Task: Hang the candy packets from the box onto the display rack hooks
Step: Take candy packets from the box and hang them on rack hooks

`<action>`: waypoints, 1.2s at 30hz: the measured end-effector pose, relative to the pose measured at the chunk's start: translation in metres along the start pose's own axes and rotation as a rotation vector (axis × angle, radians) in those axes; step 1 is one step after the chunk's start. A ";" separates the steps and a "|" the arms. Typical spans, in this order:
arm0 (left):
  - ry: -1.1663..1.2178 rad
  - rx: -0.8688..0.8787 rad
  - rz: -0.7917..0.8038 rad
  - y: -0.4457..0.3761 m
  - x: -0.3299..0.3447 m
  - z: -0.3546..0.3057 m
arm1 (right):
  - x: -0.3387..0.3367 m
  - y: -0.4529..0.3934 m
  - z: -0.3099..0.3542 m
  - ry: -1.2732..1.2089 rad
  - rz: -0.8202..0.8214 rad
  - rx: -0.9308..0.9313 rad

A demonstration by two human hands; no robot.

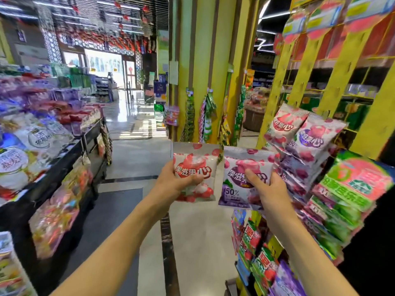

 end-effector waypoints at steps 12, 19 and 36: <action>0.156 -0.034 0.332 -0.233 0.023 0.039 | 0.036 -0.123 -0.029 0.103 -0.394 0.008; 0.216 -0.112 0.726 -0.318 0.087 0.036 | 0.019 -0.156 -0.014 0.265 -0.710 0.057; 0.468 -0.086 1.248 -0.347 0.221 0.005 | -0.030 -0.139 0.056 0.525 -1.236 0.025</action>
Point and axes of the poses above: each hand's wrist, its own y-axis away from the middle knuckle, its own x-axis out of the palm, z = x × y, the point moved 1 cm from there along -y, towards the middle knuckle, and after that the axes turned 15 degrees about y, right-handed, at the moved point
